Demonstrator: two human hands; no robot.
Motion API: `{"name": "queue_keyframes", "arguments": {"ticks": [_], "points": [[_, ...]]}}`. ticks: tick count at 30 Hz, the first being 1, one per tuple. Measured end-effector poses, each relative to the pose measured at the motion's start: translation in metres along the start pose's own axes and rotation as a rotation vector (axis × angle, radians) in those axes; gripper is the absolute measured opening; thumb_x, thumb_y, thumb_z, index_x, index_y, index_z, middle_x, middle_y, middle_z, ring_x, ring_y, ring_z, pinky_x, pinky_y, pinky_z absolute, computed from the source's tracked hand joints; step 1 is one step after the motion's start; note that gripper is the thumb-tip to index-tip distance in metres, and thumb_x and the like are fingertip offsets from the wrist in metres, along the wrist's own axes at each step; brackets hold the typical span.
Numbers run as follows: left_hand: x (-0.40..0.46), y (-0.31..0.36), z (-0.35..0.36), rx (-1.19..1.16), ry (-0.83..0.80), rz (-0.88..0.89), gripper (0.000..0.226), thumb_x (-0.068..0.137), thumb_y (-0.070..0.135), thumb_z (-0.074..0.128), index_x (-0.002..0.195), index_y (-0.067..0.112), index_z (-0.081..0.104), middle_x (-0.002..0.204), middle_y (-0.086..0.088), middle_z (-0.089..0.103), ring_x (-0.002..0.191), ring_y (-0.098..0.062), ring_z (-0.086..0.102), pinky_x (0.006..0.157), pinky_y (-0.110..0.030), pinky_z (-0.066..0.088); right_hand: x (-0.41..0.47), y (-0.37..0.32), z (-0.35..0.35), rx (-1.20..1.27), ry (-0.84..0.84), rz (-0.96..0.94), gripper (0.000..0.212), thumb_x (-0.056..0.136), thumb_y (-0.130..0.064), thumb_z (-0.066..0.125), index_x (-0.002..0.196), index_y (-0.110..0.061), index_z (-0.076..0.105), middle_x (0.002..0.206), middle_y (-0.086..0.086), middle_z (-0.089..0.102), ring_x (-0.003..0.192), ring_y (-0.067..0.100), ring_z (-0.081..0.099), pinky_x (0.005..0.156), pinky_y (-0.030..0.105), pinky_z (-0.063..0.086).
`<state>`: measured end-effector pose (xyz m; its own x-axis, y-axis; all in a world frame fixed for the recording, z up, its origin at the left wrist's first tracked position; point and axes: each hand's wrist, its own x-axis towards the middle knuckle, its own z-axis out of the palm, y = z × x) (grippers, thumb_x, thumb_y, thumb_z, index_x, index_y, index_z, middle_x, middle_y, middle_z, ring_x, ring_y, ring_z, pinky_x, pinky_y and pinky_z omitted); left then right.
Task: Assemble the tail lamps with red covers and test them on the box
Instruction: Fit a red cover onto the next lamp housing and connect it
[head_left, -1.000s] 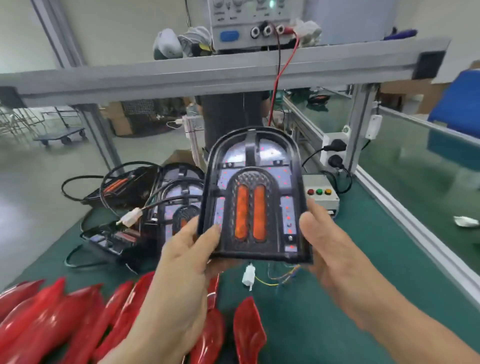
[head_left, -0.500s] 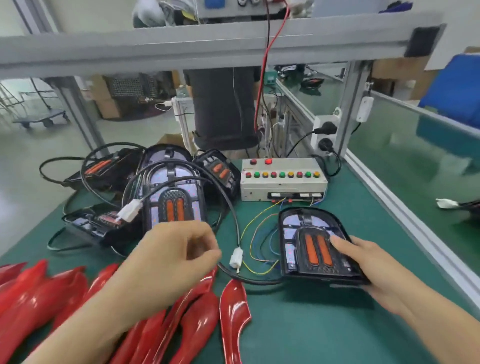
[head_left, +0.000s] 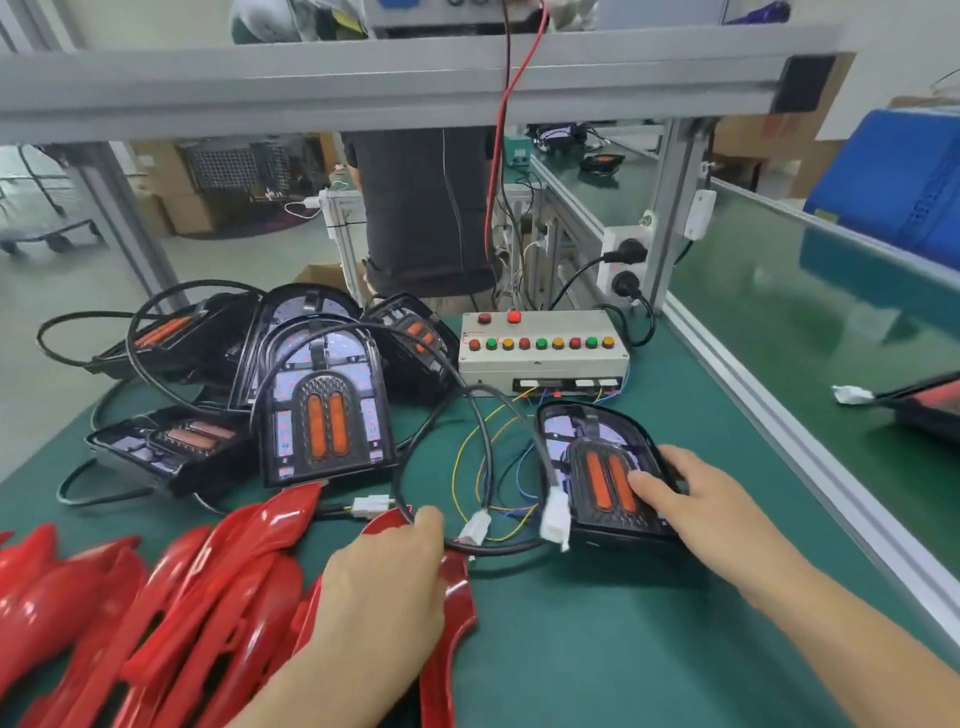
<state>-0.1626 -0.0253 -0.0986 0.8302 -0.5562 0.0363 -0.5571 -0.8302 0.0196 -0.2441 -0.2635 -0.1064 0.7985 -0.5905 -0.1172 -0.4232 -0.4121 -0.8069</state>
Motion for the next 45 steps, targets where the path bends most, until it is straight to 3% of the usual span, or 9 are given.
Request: {"name": "queue_keyframes", "arguments": {"ticks": [7, 13, 18, 22, 25, 29, 32, 36, 45], "points": [[0.0, -0.035, -0.043, -0.47, 0.183, 0.05, 0.018, 0.072, 0.017, 0.071, 0.076, 0.03, 0.06, 0.068, 0.018, 0.065, 0.066, 0.001, 0.059, 0.064, -0.026, 0.044, 0.001, 0.004, -0.005, -0.025, -0.024, -0.031, 0.014, 0.094, -0.034, 0.058, 0.105, -0.041, 0.054, 0.11, -0.008, 0.062, 0.099, 0.01, 0.06, 0.078, 0.021, 0.04], [0.026, -0.05, -0.09, -0.91, 0.481, 0.052, 0.024, 0.081, 0.015, 0.07, 0.083, 0.038, 0.071, 0.061, 0.012, 0.067, 0.047, -0.008, 0.058, 0.052, -0.013, 0.047, 0.008, 0.006, -0.006, -0.103, 0.015, -0.08, 0.05, 0.092, -0.036, 0.062, 0.138, -0.024, 0.049, 0.137, -0.007, 0.051, 0.12, 0.011, 0.05, 0.095, 0.022, 0.034], [0.075, 0.007, -0.095, -1.631, 0.193, 0.054, 0.017, 0.09, 0.002, 0.052, 0.082, 0.01, 0.065, 0.052, 0.003, 0.059, 0.036, -0.004, 0.037, 0.036, -0.013, 0.025, 0.001, -0.01, -0.009, -0.217, 0.127, -0.217, 0.034, 0.099, -0.026, 0.049, 0.132, -0.023, 0.054, 0.142, -0.008, 0.045, 0.131, 0.009, 0.039, 0.1, 0.014, 0.024], [0.11, 0.049, -0.089, -1.936, -0.028, 0.028, 0.018, 0.093, 0.002, 0.048, 0.081, 0.009, 0.06, 0.051, 0.004, 0.059, 0.034, 0.0, 0.038, 0.035, -0.009, 0.027, -0.029, -0.037, -0.02, 0.375, -0.025, -0.272, 0.045, 0.086, -0.063, 0.04, 0.103, -0.034, 0.071, 0.085, -0.014, 0.067, 0.071, 0.003, 0.054, 0.072, 0.018, 0.043], [0.123, 0.078, -0.075, -1.952, -0.11, 0.052, 0.019, 0.093, 0.002, 0.049, 0.081, 0.009, 0.06, 0.052, 0.005, 0.061, 0.034, 0.0, 0.039, 0.034, -0.009, 0.029, -0.045, -0.052, -0.023, 0.543, -0.274, -0.337, 0.045, 0.088, -0.056, 0.041, 0.099, -0.027, 0.073, 0.063, -0.014, 0.06, 0.053, 0.008, 0.04, 0.051, 0.015, 0.039], [0.13, 0.099, -0.058, -1.942, -0.107, 0.1, 0.016, 0.093, 0.002, 0.051, 0.085, 0.009, 0.063, 0.059, 0.003, 0.064, 0.039, -0.003, 0.042, 0.04, -0.011, 0.034, -0.045, -0.051, -0.034, 0.699, -0.315, -0.259, 0.041, 0.084, -0.053, 0.063, 0.101, -0.016, 0.072, 0.075, 0.004, 0.061, 0.049, 0.004, 0.035, 0.04, 0.016, 0.03], [0.136, 0.098, -0.049, -1.676, -0.029, 0.149, 0.013, 0.095, 0.017, 0.052, 0.094, 0.017, 0.065, 0.084, 0.0, 0.066, 0.068, -0.011, 0.056, 0.068, -0.023, 0.045, -0.04, -0.044, -0.038, 0.68, -0.248, -0.146, 0.025, 0.074, -0.036, 0.068, 0.096, -0.027, 0.075, 0.064, 0.0, 0.056, 0.04, 0.002, 0.031, 0.035, 0.012, 0.024], [0.14, 0.077, -0.027, -0.913, 0.067, 0.157, 0.029, 0.099, 0.038, 0.039, 0.106, 0.016, 0.057, 0.106, -0.002, 0.059, 0.1, -0.021, 0.055, 0.082, -0.031, 0.038, -0.026, -0.024, -0.037, 0.177, 0.028, -0.173, 0.014, 0.09, -0.025, 0.06, 0.097, -0.027, 0.072, 0.056, 0.0, 0.058, 0.044, 0.008, 0.045, 0.041, 0.015, 0.036], [0.145, 0.022, 0.006, -0.508, 0.244, 0.383, 0.012, 0.077, 0.011, 0.054, 0.087, 0.018, 0.054, 0.072, 0.011, 0.053, 0.063, -0.008, 0.047, 0.062, -0.028, 0.035, -0.013, -0.02, -0.017, -0.46, 0.065, -0.18, 0.016, 0.093, -0.034, 0.051, 0.091, -0.02, 0.058, 0.071, -0.005, 0.056, 0.066, 0.017, 0.054, 0.054, 0.022, 0.037]]}}
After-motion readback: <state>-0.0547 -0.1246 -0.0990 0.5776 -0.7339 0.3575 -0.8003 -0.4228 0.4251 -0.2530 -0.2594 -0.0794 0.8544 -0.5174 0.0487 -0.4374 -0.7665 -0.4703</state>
